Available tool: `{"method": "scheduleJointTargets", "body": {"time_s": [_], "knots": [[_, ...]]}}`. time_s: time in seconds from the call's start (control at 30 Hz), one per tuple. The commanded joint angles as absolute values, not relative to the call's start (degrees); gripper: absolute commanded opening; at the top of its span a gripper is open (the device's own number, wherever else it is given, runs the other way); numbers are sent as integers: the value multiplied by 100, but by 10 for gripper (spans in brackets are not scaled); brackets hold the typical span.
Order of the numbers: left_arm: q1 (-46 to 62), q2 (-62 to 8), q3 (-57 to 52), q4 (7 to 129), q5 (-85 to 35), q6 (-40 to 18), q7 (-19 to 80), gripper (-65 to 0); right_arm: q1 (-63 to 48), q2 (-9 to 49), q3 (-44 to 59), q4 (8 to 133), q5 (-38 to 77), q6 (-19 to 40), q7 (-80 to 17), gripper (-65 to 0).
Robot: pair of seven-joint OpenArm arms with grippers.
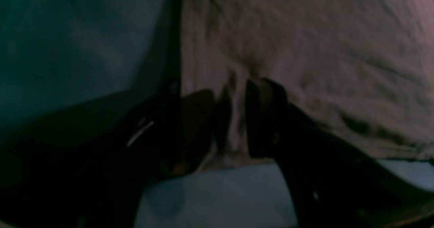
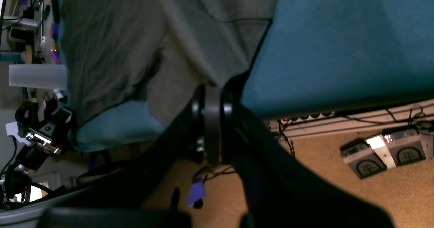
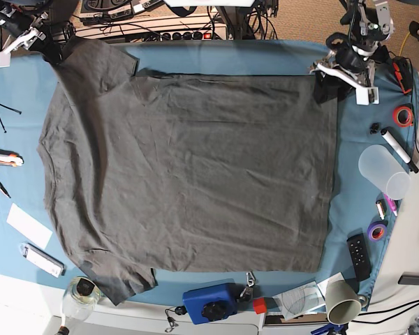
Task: Fold the T-shirt properly
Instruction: 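Lower the left gripper to the opposite corner of that edge and grasp, then lift the held shirt edge with both grippers and pull it toward the arms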
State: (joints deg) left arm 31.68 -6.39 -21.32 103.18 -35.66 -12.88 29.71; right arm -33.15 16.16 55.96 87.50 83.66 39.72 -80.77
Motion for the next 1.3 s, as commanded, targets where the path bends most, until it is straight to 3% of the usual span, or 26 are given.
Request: {"method": "scheduleJointTargets", "body": {"time_s": [0.0,0.1,0.2,0.3,0.43,0.83,1.27], "knots": [[3319,-556,-2064,10143,-3446,-1181,3959,-360,-3352,1732,5664,8842,8500,4000,-8000,-650],[3352,-558,-2064,10143,-3586,-1184,4012,-363,-3350,1732,5664,8842,8500,4000,-8000,-650],[3350,-558,-2064,10143,-3743,-1184,4298,-407,-3350,1732,5664,8842,8500,4000,-8000,-650],[3350,-558,-2064,10143,-3774,-1184,4574,-487,-3350,1732,5664,8842,8500,4000,-8000,-650],[3347,-558,-2064,10145,-3695,-1184,4609,-650,-3347,1734,5664,8842,8500,4000,-8000,-650],[3350,-563,-2611,10892,-3367,-1203,5087,-650,-3057,2276,5712,8858,8500,4000,-8000,-650],[3385,-576,-2882,11153,-3647,-1203,5806,-650,-3352,2241,6569,9308,8500,4000,-8000,-650]]}}
